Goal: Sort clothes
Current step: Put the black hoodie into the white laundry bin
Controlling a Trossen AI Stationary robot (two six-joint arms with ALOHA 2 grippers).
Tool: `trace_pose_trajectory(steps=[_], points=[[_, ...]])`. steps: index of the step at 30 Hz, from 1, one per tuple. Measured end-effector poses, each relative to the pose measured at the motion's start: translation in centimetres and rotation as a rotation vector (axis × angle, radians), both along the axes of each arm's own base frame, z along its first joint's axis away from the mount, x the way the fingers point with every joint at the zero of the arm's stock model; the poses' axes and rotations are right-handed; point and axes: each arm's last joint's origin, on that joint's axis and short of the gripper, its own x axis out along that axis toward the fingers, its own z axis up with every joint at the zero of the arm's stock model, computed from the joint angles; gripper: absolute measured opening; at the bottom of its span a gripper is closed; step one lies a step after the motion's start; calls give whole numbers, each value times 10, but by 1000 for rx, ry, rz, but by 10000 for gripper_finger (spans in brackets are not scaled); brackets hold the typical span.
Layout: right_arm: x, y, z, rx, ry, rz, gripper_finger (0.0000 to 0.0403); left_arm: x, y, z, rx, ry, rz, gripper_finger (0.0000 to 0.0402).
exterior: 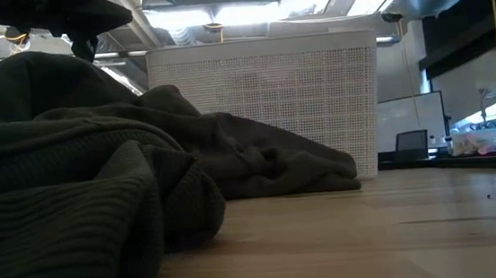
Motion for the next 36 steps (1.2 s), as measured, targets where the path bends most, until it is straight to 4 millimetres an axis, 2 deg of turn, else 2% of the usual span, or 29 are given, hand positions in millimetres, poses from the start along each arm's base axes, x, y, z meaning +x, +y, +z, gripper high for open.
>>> trace_pose_trajectory(steps=[5, 8, 20, 29, 36], points=[[-7, -3, -42, 18, 5, -47, 209, 0, 0, 0, 13, 0, -1, 15], [-10, -5, -54, 29, 38, -71, 209, 0, 0, 0, 14, 1, -1, 15], [-11, -4, -57, 40, 50, -30, 209, 0, 0, 0, 77, 11, -5, 15], [6, -10, -54, -100, -84, 40, 209, 0, 0, 0, 54, 13, -4, 15], [12, -15, -48, -57, -142, 6, 209, 0, -2, -2, 105, 42, -66, 15]])
